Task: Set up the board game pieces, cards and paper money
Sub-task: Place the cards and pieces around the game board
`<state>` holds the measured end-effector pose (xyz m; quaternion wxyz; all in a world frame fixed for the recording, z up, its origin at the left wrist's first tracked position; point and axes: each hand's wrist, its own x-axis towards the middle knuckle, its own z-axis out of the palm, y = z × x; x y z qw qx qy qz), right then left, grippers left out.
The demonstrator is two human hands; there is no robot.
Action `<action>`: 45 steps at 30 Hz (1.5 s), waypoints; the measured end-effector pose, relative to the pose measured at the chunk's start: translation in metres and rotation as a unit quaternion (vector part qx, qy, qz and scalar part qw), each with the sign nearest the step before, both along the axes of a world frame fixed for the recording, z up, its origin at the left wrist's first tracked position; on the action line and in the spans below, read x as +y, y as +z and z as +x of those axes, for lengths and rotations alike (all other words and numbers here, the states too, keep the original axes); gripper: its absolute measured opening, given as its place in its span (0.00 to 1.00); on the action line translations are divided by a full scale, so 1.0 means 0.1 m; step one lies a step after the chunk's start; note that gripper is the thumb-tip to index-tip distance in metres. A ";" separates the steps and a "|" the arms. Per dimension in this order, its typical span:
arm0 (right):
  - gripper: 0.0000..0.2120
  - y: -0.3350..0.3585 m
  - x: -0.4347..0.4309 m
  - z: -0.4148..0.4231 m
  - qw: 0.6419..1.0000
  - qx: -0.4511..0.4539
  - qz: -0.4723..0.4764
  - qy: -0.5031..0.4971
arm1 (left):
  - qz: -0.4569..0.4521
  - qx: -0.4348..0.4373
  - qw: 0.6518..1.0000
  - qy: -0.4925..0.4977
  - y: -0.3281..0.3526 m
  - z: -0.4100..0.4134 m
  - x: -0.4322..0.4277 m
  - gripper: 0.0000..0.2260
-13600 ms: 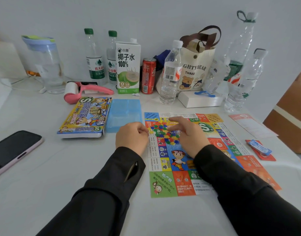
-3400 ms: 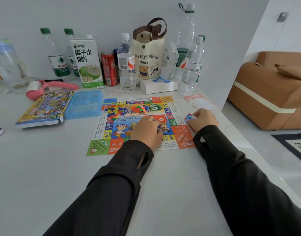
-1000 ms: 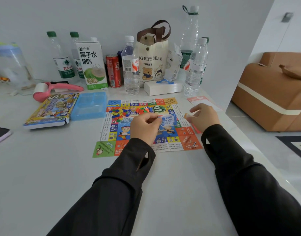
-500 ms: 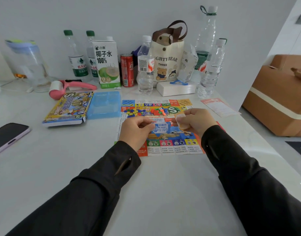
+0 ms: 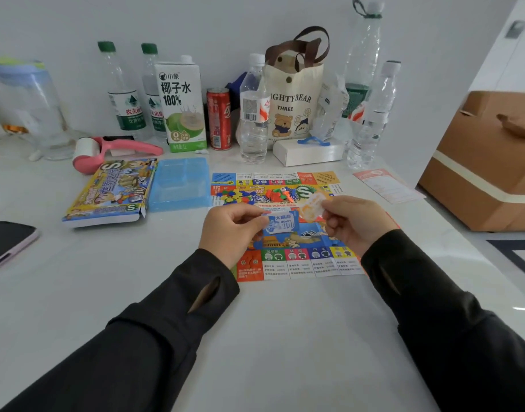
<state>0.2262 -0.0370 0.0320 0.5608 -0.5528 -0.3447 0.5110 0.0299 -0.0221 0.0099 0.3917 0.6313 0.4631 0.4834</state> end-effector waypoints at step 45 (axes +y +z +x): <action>0.11 -0.17 -0.13 -0.31 0.812 -0.569 0.085 0.096 | 0.079 0.266 0.960 0.021 -0.15 0.07 -0.04 0.14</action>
